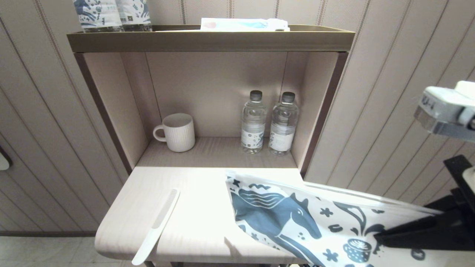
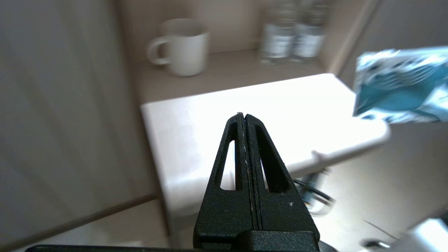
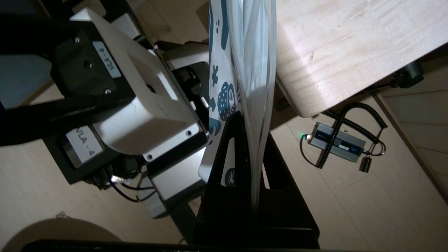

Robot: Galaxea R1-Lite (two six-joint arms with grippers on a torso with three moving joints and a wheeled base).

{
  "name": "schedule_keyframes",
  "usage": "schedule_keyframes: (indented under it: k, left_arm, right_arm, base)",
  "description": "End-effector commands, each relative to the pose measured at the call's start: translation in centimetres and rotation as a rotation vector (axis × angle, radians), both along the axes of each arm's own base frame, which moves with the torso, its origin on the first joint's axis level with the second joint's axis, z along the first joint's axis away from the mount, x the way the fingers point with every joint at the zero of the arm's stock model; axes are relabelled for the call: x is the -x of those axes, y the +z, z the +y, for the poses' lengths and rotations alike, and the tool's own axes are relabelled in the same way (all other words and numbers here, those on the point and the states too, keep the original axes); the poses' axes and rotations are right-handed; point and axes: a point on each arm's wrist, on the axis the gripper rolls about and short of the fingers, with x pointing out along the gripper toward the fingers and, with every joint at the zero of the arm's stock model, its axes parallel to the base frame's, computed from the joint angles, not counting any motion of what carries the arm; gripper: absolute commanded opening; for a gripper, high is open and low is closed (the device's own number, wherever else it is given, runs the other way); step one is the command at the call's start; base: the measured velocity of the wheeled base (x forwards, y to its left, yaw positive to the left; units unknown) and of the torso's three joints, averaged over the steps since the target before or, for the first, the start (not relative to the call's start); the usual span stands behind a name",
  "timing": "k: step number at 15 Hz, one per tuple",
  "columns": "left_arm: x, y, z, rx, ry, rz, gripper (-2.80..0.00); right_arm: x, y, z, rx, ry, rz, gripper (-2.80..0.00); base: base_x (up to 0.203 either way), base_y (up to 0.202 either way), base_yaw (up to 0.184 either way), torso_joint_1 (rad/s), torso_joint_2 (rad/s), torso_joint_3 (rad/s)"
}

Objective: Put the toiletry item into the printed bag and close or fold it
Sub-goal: Hand it to the other hand

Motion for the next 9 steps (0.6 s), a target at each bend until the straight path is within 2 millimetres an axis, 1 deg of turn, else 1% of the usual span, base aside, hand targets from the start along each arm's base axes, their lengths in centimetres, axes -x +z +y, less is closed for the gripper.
schedule_keyframes:
  k: [1,3,4,6,8,9]
  left_arm:
    - [-4.8,1.4,-0.2,0.018,-0.122,0.132,-2.8]
    - [-7.8,2.3,-0.4,0.039,-0.264,0.181,-2.8]
    - [-9.4,2.6,-0.5,0.044,-0.329,0.203,-2.8]
    - [-12.4,3.0,-0.7,0.047,-0.456,0.23,-2.8]
    - [-14.7,4.0,-1.2,0.077,-0.636,0.246,-2.8]
    - [-15.6,4.2,-1.5,0.09,-0.699,0.259,-2.8]
  right_arm:
    - [0.3,-0.2,-0.3,0.035,0.055,-0.032,-2.8]
    - [0.2,-1.3,-0.2,0.118,0.167,-0.098,-2.8]
    - [0.1,-1.4,-0.1,0.132,0.193,-0.121,-2.8]
    - [-0.2,-0.6,0.2,0.11,0.194,-0.147,-2.8]
    - [-0.1,-0.1,0.4,0.057,0.246,-0.128,-2.8]
    - [-0.4,-0.1,0.8,0.044,0.266,-0.113,-2.8]
  base:
    - [0.0,0.0,0.0,0.0,0.0,0.0]
    - [0.0,0.0,0.0,0.0,0.0,0.0]
    - [0.0,0.0,0.0,0.0,0.0,0.0]
    - [0.0,0.0,0.0,0.0,0.0,0.0]
    - [0.0,0.0,0.0,0.0,0.0,0.0]
    - [0.0,0.0,0.0,0.0,0.0,0.0]
